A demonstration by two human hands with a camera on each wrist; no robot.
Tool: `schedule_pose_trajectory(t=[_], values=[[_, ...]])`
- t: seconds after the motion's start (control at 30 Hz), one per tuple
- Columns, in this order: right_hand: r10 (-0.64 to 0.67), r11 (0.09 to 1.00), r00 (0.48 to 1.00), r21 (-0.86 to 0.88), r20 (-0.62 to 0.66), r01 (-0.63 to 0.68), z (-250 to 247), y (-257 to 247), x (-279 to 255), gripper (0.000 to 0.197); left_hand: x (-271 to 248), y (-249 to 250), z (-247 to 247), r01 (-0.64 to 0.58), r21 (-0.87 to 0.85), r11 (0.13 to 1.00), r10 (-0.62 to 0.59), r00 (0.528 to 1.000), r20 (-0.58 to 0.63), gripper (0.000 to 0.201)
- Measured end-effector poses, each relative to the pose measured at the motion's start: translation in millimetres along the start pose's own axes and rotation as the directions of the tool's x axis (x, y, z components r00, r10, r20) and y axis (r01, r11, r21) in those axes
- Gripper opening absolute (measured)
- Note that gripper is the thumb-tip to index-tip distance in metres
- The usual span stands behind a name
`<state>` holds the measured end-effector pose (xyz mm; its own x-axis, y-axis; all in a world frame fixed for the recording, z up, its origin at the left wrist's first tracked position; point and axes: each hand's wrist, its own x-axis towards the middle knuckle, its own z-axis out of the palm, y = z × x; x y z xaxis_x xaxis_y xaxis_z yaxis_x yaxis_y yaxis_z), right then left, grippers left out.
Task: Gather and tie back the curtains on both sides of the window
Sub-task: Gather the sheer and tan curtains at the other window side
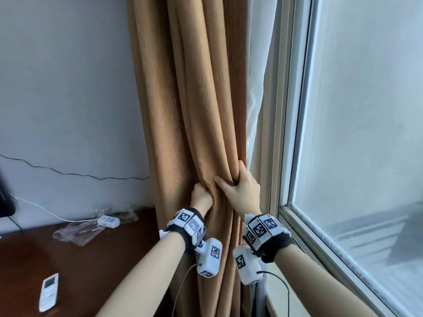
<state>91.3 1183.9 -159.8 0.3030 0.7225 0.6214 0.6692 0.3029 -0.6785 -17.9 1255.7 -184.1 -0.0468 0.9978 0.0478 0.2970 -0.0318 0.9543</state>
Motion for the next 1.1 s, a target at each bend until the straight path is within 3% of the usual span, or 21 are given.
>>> schedule_pose_trajectory(t=[0.1, 0.17, 0.33, 0.53, 0.7, 0.87, 1.03, 1.1], values=[[-0.007, 0.998, 1.0, -0.066, 0.004, 0.007, -7, 5, 11, 0.018, 3, 1, -9, -0.007, 0.165, 0.986, 0.02, 0.997, -0.078, 0.036], [-0.02, 0.994, 1.0, -0.106, -0.001, 0.02, -12, 7, 18, 0.018, 6, 0, -21, -0.029, 0.214, 0.976, 0.055, 0.992, -0.118, 0.028], [0.0, 0.994, 1.0, -0.11, 0.021, 0.003, -16, 10, 22, 0.02, 13, -4, -48, -0.109, 0.205, 0.973, 0.143, 0.977, -0.157, 0.024], [-0.02, 0.995, 0.999, -0.1, 0.047, 0.024, -13, 6, 22, 0.021, 14, 4, -51, -0.096, 0.136, 0.986, 0.13, 0.954, -0.27, 0.026], [0.038, 0.991, 0.999, -0.126, -0.024, -0.04, -36, 18, 26, 0.023, 28, -4, -122, 0.059, 0.0, 0.998, -0.049, 0.843, -0.535, 0.038], [0.008, 0.98, 1.0, -0.197, -0.016, -0.011, -31, 14, 27, 0.023, 12, -8, -161, 0.055, 0.215, 0.975, 0.064, 0.857, -0.512, 0.039], [-0.025, 0.966, 0.999, -0.256, 0.022, 0.03, -13, -2, 20, 0.013, -22, -9, -124, 0.024, 0.371, 0.928, 0.14, 0.901, -0.41, 0.046], [-0.026, 0.959, 0.999, -0.281, 0.026, 0.032, -10, -4, 19, 0.014, -36, -5, -102, -0.058, 0.461, 0.886, 0.232, 0.916, -0.329, 0.047]])
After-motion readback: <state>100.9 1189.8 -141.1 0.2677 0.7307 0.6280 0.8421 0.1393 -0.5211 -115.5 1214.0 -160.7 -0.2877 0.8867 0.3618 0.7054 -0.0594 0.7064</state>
